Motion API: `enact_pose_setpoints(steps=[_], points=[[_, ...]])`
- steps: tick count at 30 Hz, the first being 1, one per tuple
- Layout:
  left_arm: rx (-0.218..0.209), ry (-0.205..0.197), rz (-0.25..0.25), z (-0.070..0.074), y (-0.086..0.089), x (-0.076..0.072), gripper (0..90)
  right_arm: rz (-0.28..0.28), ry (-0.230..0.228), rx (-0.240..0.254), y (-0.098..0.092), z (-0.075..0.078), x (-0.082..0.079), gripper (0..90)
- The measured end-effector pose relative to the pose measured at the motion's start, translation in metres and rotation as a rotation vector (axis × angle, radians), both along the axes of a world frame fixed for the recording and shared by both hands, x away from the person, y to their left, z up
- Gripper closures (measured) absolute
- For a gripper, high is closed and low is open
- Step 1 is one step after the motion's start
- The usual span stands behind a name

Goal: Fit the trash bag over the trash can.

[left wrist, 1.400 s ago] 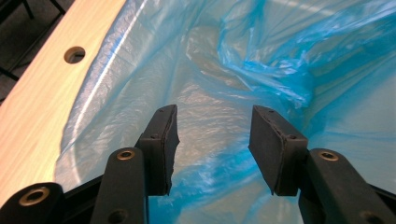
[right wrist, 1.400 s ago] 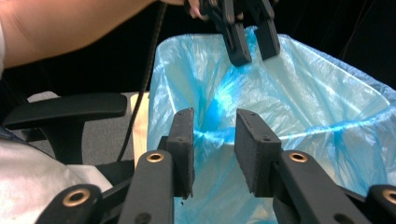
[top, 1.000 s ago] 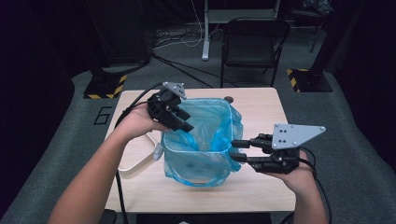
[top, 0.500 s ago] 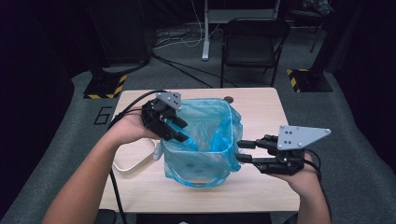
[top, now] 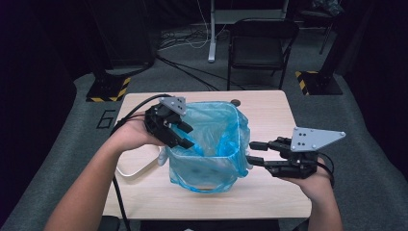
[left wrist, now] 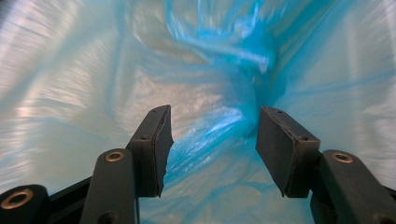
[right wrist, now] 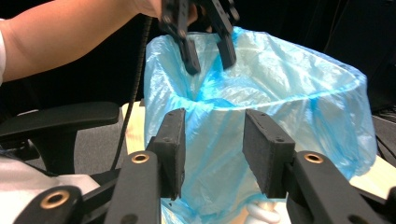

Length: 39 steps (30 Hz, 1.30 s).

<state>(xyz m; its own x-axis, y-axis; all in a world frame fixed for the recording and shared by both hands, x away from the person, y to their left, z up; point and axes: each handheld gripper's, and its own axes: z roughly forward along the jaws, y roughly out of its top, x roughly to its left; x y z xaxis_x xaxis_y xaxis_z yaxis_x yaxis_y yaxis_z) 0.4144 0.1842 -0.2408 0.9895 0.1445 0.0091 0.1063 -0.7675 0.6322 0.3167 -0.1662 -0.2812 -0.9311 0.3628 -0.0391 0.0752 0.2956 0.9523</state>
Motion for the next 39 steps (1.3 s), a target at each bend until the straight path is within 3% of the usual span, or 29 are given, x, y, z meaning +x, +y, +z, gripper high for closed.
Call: enact_pose_setpoints(steps=[5,7,8,10,13,16,20,22,26,27,28,33,37,39], points=[[-0.1,-0.033,0.031,0.012,0.026,-0.011,44.5,-0.017,0.012,-0.011,-0.003,-0.003,0.002,56.8],[-0.117,-0.041,0.039,0.012,0.032,-0.013,44.7,-0.025,0.018,-0.018,-0.002,-0.005,0.004,55.5],[-0.166,-0.054,0.053,0.01,0.045,-0.019,45.1,-0.028,0.018,-0.024,-0.002,-0.005,0.004,54.9],[-0.224,-0.054,0.054,0.006,0.058,-0.024,45.2,-0.034,0.02,-0.034,-0.001,-0.006,0.004,54.0],[-0.28,-0.067,0.07,0.002,0.076,-0.031,45.7,-0.04,0.021,-0.035,-0.001,-0.006,0.004,53.0],[-0.281,-0.087,0.122,0.0,0.087,-0.035,44.7,-0.046,0.023,-0.03,-0.002,-0.007,0.006,52.8],[-0.278,-0.109,0.14,-0.002,0.09,-0.04,44.1,-0.052,0.03,-0.034,-0.001,-0.009,0.008,52.6],[-0.284,-0.116,0.162,-0.011,0.097,-0.042,44.0,-0.055,0.034,-0.034,-0.002,-0.01,0.009,52.5],[-0.311,-0.091,0.211,-0.033,0.11,-0.039,44.8,-0.061,0.038,-0.031,-0.003,-0.012,0.01,52.4],[-0.311,-0.091,0.211,-0.033,0.11,-0.039,45.0,-0.065,0.038,-0.031,-0.004,-0.012,0.011,52.3],[-0.317,-0.085,0.241,-0.044,0.116,-0.038,45.3,-0.071,0.041,-0.032,-0.004,-0.013,0.011,52.3],[-0.302,-0.095,0.317,-0.073,0.128,-0.036,45.8,-0.089,0.044,-0.023,-0.006,-0.015,0.013,50.7],[-0.328,-0.085,0.377,-0.099,0.139,-0.033,46.3,-0.099,0.047,-0.023,-0.005,-0.016,0.014,49.3],[-0.318,-0.09,0.414,-0.109,0.145,-0.031,46.5,-0.098,0.041,-0.027,-0.005,-0.017,0.015,49.0]])
